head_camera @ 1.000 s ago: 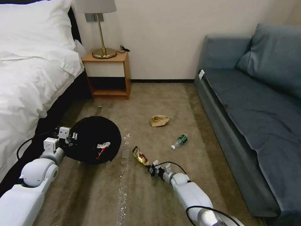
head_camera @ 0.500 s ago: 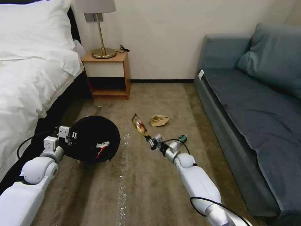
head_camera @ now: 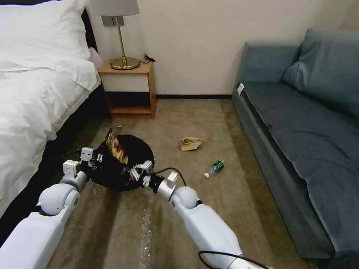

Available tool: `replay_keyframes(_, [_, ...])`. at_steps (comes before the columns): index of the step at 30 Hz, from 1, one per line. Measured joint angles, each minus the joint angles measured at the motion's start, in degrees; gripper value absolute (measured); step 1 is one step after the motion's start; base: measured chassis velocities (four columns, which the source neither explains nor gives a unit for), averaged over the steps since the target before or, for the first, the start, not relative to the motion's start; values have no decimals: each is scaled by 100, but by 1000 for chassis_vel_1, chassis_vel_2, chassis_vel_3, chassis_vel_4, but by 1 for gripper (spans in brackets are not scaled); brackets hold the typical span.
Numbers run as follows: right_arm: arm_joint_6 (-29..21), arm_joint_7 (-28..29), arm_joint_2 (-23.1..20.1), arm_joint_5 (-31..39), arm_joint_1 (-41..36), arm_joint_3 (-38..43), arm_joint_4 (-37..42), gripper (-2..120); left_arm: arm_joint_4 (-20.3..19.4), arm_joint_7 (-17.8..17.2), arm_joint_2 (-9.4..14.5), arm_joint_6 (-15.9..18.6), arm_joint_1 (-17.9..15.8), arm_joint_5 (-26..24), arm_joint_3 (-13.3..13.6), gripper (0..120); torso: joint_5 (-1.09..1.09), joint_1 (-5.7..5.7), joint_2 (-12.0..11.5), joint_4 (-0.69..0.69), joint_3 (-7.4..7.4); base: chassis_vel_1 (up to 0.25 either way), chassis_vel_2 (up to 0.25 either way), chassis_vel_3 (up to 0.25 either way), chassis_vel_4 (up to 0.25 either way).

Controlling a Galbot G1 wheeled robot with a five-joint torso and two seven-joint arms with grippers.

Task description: Pick up the trash bin, then pick up the garbage on the floor and place it into the trash bin.

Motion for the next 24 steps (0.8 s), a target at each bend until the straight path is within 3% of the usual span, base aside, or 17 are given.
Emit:
replay_keyframes(3, [81, 105, 0, -214, 10, 17, -253, 1, -39, 52, -6, -33, 57, -7, 0, 4, 0, 0, 0, 0, 0, 0, 0, 0, 0])
replay_keyframes(10, [163, 230, 4, -365, 63, 92, -487, 28, -150, 67, -31, -33, 126, -7, -13, 4, 0, 0, 0, 1, 0, 0, 0, 0, 0])
replay_keyframes(12, [166, 237, 5, -365, 58, 92, -486, 30, -161, 67, -32, -33, 127, -7, -13, 4, 0, 0, 0, 1, 0, 0, 0, 0, 0])
replay_keyframes(13, [167, 251, 19, -365, 43, 88, -465, 38, -176, 59, -38, -34, 129, -7, -13, 4, 1, 0, 0, 1, 0, 0, 0, 0, 0])
replay_keyframes(17, [165, 268, 19, -356, 28, 77, -405, 48, -190, 54, -46, -33, 141, -5, -13, 4, 1, 0, 0, 2, 0, 0, 0, 0, 0])
replay_keyframes(19, [142, 290, 14, -313, 13, 23, -275, 62, -201, 52, -56, -33, 180, 14, -29, 4, 1, 0, 0, 1, 0, 0, 0, 0, 0])
replay_keyframes(24, [77, 347, 11, -229, 12, -68, -72, 76, -206, 50, -55, -34, 233, 31, -82, 4, 0, 0, 0, 2, 0, 0, 0, 0, 0])
